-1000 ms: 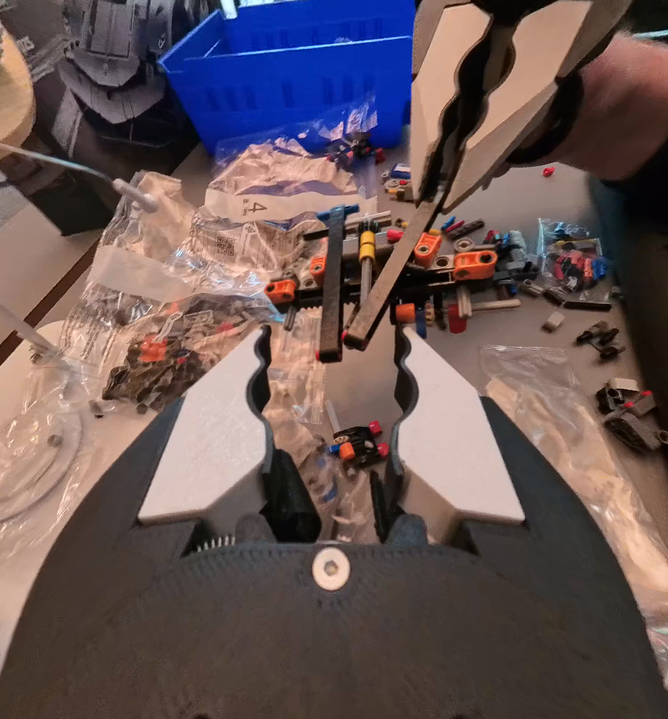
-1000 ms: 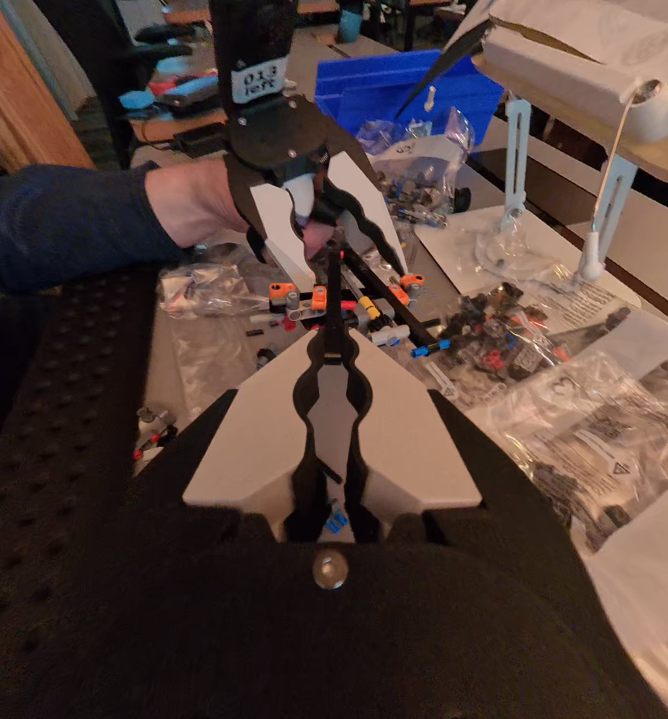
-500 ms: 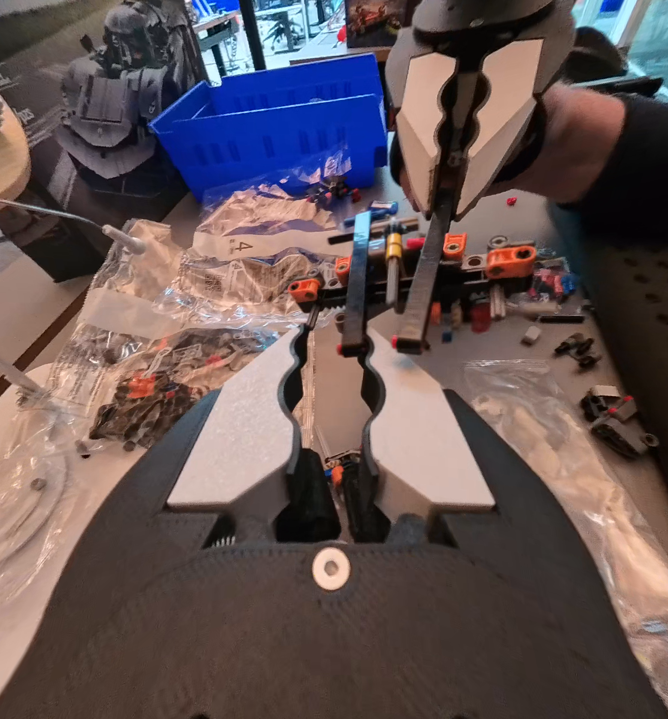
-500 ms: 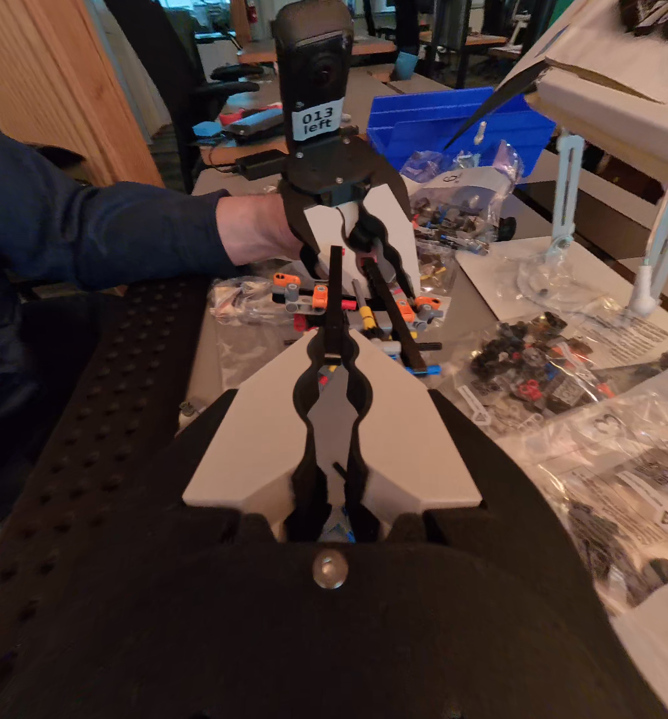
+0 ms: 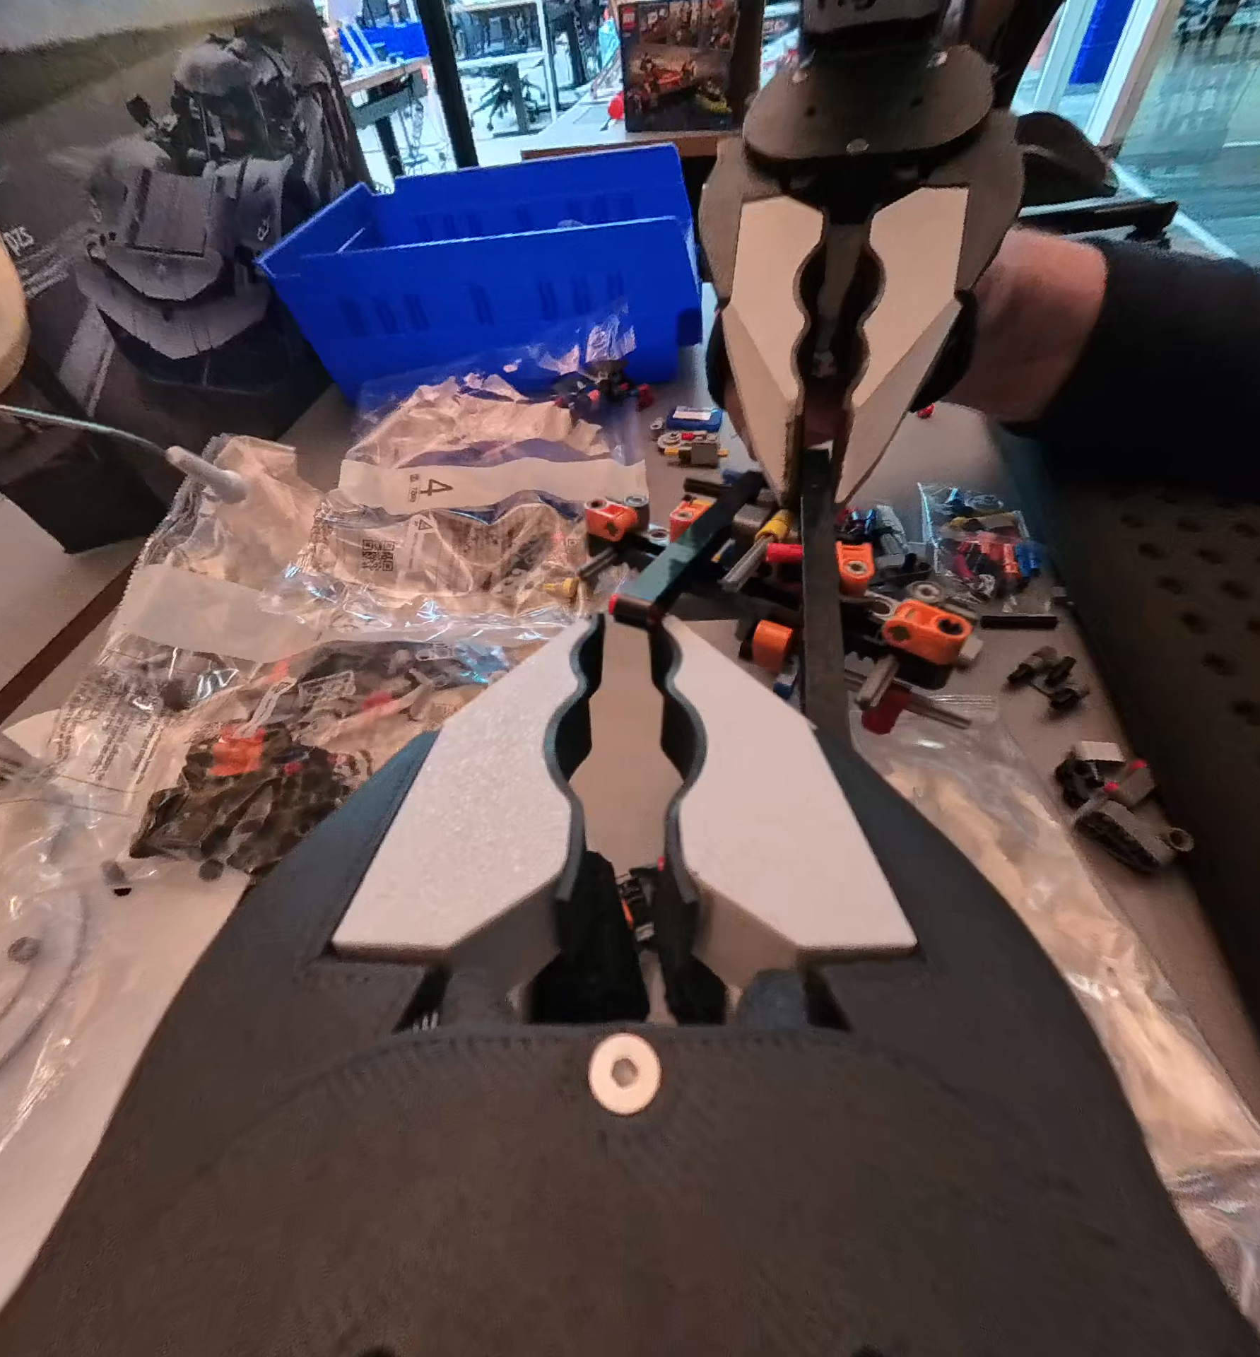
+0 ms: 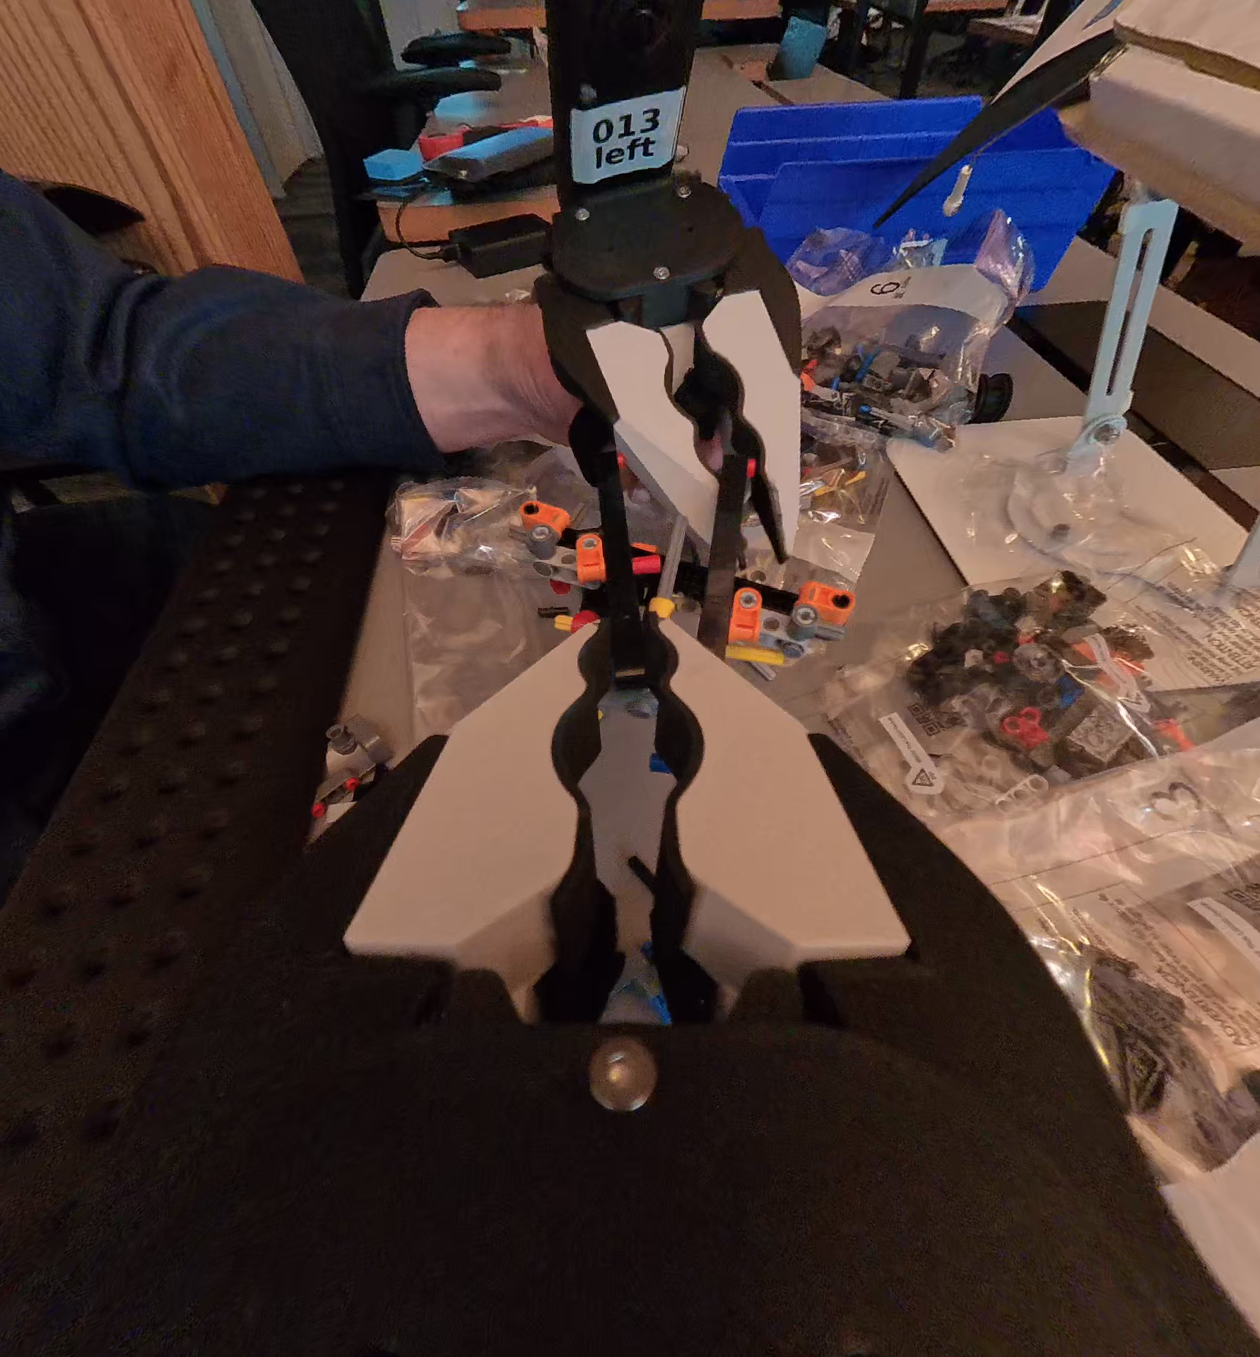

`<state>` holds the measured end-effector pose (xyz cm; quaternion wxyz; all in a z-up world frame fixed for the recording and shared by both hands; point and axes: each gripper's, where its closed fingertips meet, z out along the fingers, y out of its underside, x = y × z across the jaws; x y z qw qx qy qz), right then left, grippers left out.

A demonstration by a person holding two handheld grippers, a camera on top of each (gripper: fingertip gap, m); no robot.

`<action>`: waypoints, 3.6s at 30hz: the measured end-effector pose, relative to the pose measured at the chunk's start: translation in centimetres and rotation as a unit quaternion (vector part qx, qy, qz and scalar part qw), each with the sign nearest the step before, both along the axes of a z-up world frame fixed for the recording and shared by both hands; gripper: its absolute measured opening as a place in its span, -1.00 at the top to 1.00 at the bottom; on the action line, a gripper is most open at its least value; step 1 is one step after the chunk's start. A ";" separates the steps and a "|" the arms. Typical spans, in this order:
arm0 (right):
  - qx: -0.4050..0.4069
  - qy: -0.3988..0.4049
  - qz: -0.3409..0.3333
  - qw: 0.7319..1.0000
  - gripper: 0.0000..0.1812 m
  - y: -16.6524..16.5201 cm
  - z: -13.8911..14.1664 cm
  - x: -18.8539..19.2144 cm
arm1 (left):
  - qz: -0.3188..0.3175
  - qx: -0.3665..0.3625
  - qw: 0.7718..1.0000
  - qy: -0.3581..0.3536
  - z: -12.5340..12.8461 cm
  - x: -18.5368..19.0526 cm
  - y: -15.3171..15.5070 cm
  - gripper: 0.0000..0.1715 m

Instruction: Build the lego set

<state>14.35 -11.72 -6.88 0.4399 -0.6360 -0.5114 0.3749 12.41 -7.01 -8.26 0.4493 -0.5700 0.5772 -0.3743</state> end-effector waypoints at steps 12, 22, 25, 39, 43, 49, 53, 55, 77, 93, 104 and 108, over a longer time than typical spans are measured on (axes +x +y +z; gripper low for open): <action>-0.009 0.008 0.028 1.000 0.94 -0.9 0.1 0.0 | -0.062 -0.055 0.996 -0.017 0.1 0.2 -2.2 0.68; 0.017 0.004 0.030 0.999 0.95 -1.2 0.4 -0.1 | -0.058 -0.049 0.996 -0.038 1.0 0.5 -2.1 0.82; 0.044 0.009 0.001 0.999 0.94 -0.6 1.3 0.5 | -0.033 -0.050 0.997 -0.054 1.8 0.0 -1.1 0.87; 0.062 0.024 -0.093 0.993 0.94 2.0 2.6 2.4 | 0.031 -0.026 0.998 -0.055 2.4 -1.5 1.3 0.90; 0.061 0.065 -0.076 0.993 0.95 1.6 3.6 2.2 | 0.024 -0.056 0.995 -0.078 3.0 -1.5 1.1 0.90; 0.065 -0.059 -0.138 0.986 0.86 3.7 -0.3 2.8 | 0.044 -0.019 0.998 -0.038 1.9 -1.2 1.5 0.90; 0.133 -0.078 -0.147 0.977 0.73 3.2 1.0 2.3 | 0.059 0.032 0.998 -0.011 1.9 -0.9 1.4 0.90; 0.170 -0.105 -0.152 0.968 0.70 3.2 1.0 2.2 | 0.064 0.042 0.997 -0.002 1.7 -0.8 1.4 0.90; 0.155 -0.176 -0.113 0.966 0.93 2.7 -2.2 -1.8 | 0.060 0.095 0.993 0.047 0.7 1.1 0.2 0.90; 0.048 0.043 -0.185 0.981 0.95 4.5 3.2 2.7 | 0.083 0.021 0.996 -0.024 2.3 -1.2 2.2 0.91; 0.040 0.061 -0.153 0.985 0.95 3.8 3.3 2.0 | 0.079 0.016 0.995 -0.060 3.7 -1.3 1.7 0.91; 0.050 0.052 -0.149 0.986 0.95 3.6 3.3 1.6 | 0.074 0.011 0.995 -0.068 3.8 -0.9 1.5 0.90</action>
